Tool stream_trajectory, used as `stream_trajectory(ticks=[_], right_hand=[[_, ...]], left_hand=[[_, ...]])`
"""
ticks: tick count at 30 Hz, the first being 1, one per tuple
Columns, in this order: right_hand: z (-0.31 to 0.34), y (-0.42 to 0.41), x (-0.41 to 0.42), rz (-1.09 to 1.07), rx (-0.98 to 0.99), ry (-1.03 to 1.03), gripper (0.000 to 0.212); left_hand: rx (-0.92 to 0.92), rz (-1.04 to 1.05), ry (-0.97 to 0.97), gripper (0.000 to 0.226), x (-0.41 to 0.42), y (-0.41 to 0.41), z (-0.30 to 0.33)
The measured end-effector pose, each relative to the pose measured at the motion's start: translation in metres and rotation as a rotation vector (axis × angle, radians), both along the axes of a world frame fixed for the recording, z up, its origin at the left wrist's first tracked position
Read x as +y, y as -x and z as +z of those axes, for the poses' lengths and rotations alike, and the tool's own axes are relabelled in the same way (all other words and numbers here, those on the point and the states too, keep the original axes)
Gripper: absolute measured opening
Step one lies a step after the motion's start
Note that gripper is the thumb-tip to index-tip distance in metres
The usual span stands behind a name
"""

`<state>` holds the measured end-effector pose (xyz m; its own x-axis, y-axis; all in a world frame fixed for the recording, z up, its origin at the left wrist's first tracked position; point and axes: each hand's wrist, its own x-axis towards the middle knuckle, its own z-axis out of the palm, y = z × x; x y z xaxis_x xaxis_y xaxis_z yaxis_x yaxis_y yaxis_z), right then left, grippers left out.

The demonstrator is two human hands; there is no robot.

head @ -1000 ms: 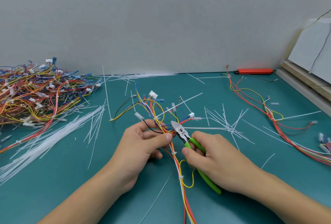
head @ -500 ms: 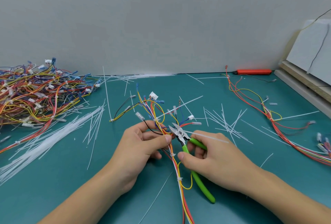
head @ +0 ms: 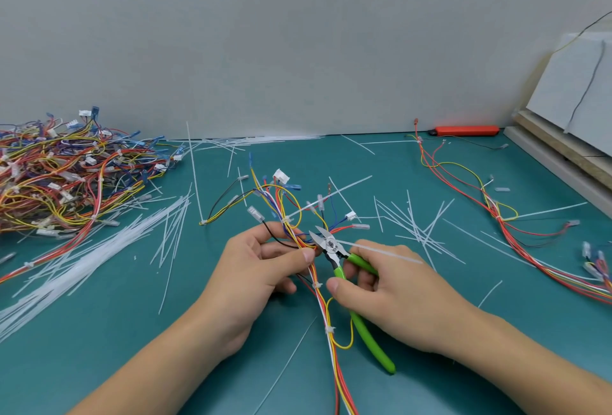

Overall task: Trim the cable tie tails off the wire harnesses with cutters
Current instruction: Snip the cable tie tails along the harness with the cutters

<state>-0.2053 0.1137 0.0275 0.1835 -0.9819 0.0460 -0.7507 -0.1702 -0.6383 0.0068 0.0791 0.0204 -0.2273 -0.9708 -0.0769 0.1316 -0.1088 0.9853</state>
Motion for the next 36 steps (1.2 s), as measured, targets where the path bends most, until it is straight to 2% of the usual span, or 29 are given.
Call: stream_trajectory(ticks=[3,8,16,21,36], right_hand=[[-0.0013,0.0001,-0.0014,0.013,0.013,0.011,0.032],[0.0009,-0.0006,-0.0029,0.058,0.1,0.019,0.036],[-0.0004,-0.0006,-0.0013,0.022,0.016,0.014,0.029],[0.0005,-0.0015,0.0007,-0.028,-0.014,0.031,0.049],[0.0007,-0.0021,-0.0013,-0.012,0.008,0.02,0.05]], left_hand=[[0.009,0.004,-0.011,0.024,-0.0008,-0.0004,-0.0007],[0.011,0.011,-0.012,0.035,-0.0016,0.0005,-0.0009],[0.004,0.008,-0.007,0.039,-0.0023,0.0003,-0.0022],[-0.003,0.008,0.004,0.035,-0.0016,0.0005,-0.0031],[0.007,0.006,0.004,0.025,-0.0009,0.0007,-0.0021]])
